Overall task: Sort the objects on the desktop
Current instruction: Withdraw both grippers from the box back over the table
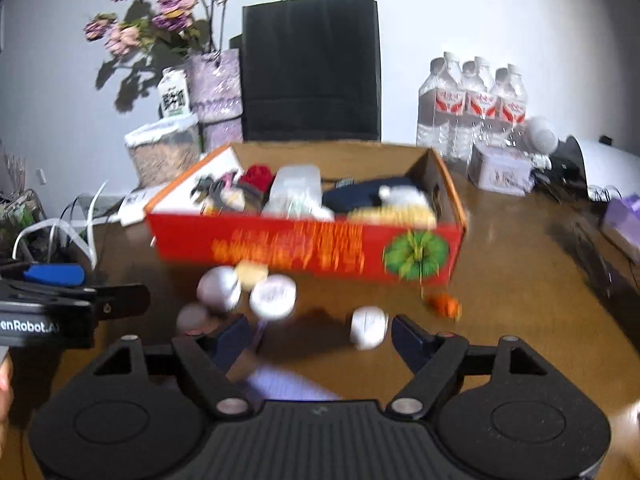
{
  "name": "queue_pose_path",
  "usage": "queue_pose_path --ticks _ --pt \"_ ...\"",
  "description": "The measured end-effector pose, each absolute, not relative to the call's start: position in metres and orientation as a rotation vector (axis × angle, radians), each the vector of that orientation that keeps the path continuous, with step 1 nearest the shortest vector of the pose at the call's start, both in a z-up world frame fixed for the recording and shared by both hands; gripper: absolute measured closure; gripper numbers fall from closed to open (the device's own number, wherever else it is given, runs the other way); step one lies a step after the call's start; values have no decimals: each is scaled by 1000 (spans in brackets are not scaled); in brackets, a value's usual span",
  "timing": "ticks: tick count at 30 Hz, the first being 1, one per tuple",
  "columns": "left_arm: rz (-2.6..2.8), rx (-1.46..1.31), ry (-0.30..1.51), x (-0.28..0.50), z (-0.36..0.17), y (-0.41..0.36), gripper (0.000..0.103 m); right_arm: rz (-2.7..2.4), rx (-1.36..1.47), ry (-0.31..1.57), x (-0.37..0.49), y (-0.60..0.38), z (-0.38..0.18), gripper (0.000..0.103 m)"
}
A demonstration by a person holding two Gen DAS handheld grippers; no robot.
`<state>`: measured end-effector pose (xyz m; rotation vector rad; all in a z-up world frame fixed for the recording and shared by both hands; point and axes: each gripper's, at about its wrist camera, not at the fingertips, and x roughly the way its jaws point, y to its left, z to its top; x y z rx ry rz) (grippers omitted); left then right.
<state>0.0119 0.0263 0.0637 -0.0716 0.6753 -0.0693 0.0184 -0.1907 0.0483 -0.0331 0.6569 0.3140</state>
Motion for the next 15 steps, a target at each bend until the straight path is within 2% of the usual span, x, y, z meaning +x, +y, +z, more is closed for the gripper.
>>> queue_pose_path --ticks 4,7,15 --pt "-68 -93 659 -33 41 20 0 282 -45 600 -24 -200 34 22" --pt "-77 -120 664 -60 25 15 0 323 -47 630 -44 -208 24 21" --pt "-80 -59 653 -82 12 9 0 308 -15 627 -68 -226 15 14"
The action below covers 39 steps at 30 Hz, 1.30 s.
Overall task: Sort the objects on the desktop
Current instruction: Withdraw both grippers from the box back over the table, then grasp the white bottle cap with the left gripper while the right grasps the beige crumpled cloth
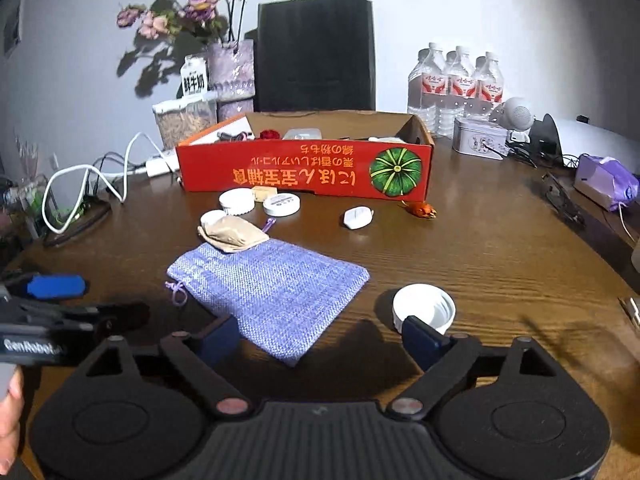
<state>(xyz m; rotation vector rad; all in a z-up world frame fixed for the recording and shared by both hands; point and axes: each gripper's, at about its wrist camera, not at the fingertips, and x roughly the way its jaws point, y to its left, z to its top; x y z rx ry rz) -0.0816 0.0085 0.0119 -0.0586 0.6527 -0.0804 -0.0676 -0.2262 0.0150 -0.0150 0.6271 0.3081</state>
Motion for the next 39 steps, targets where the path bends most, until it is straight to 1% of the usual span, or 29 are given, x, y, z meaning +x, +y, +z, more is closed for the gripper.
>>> queue_pose_path --ticks 2,10,13,15,17,19,20,22,25,26,27,28,29,32,34,35,36,37,39 --pt "-97 -71 680 -80 9 10 0 289 -4 618 -69 -229 12 14" --pt "-108 -112 664 -80 10 16 0 282 35 643 -59 -238 9 15" --pt "-127 -76 612 -74 21 16 0 324 27 622 -58 -236 18 18" --pt "-129 0 552 -66 33 15 0 363 4 583 -53 -230 27 19" --pt "-105 79 491 -54 43 18 0 426 -42 560 -44 -216 34 24" --pt "-72 93 472 -40 48 27 0 483 -96 557 -28 -196 36 32" --pt "-69 82 476 -33 48 33 1 500 -116 567 -19 -186 35 35" --pt "-62 56 499 -23 46 45 1 527 -148 605 1 -163 31 50" --pt "-19 18 573 -8 35 62 2 558 -167 642 23 -137 22 57" --pt "-17 1 589 -4 32 67 3 554 -181 664 28 -130 18 64" --pt "-27 -13 600 0 30 70 4 534 -195 687 33 -126 14 79" --pt "-37 -23 606 2 29 73 4 521 -195 677 32 -126 16 86" --pt "-59 -31 608 5 29 73 4 526 -180 675 30 -130 19 89" --pt "-139 -26 620 17 30 65 4 499 -90 646 27 -154 33 89" --pt "-184 -9 640 28 29 53 9 454 -48 621 23 -174 40 89" --pt "-207 3 650 35 28 46 14 440 -20 620 21 -184 41 89" --pt "-220 15 658 40 25 39 23 428 8 624 19 -194 41 89" --pt "-231 30 670 46 22 31 28 416 21 624 18 -200 41 89" --pt "-216 63 708 58 15 19 43 396 18 621 11 -208 37 89"
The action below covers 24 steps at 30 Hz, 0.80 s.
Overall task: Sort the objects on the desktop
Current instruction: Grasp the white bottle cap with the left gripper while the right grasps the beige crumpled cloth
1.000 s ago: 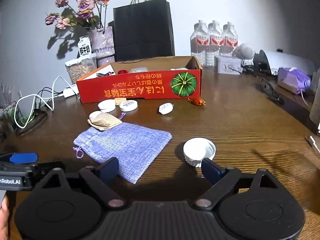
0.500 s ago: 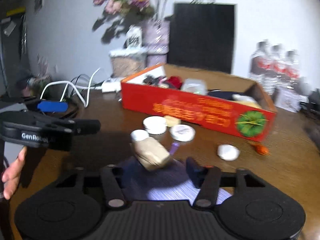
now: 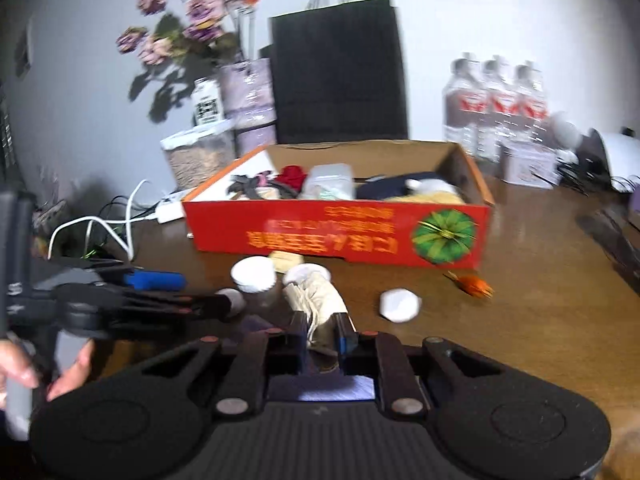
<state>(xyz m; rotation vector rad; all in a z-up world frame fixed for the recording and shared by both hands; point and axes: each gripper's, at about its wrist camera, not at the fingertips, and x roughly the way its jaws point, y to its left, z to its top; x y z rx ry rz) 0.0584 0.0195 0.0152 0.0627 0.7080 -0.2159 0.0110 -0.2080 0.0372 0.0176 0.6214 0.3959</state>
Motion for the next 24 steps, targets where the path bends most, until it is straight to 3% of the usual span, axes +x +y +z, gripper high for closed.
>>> queue_pose_path --ticks 4,5,6,24 --pt "-219 67 726 64 11 13 54 386 -2 615 4 -212 30 89" --pt "-224 58 721 63 11 13 71 387 -3 612 3 -212 29 89" --pt "-223 54 721 63 12 14 74 388 -4 611 1 -211 29 89" --pt "-143 -21 533 -61 81 19 74 378 -33 418 -86 -222 71 89"
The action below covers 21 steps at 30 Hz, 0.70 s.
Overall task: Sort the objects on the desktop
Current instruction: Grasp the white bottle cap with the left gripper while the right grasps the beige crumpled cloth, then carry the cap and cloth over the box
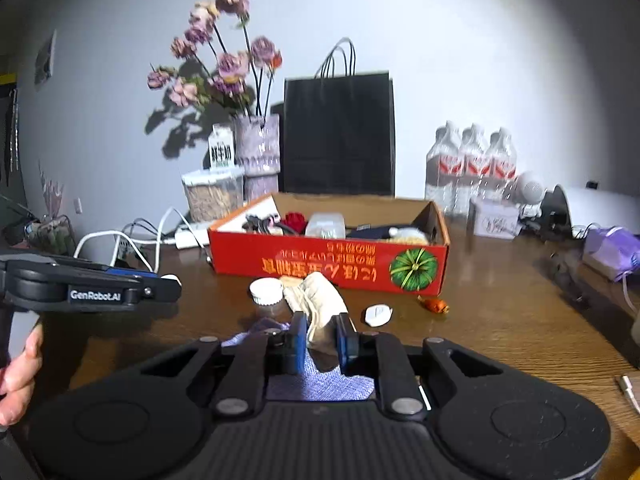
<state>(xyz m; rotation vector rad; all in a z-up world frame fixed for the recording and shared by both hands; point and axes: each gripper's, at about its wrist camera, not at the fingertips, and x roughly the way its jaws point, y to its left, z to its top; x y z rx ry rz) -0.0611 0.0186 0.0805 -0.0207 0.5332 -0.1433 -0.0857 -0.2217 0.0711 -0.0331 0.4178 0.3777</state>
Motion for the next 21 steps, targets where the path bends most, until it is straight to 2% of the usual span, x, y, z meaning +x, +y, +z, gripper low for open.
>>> queue_pose_path --ticks 11,16,21 --pt "-205 -12 522 -125 79 -6 74 360 -35 379 -132 -236 77 89" --pt "-199 -15 472 -106 93 2 74 380 -7 372 -110 -237 89 89" --pt "-187 58 404 -44 120 11 74 384 -7 397 -38 -226 119 89"
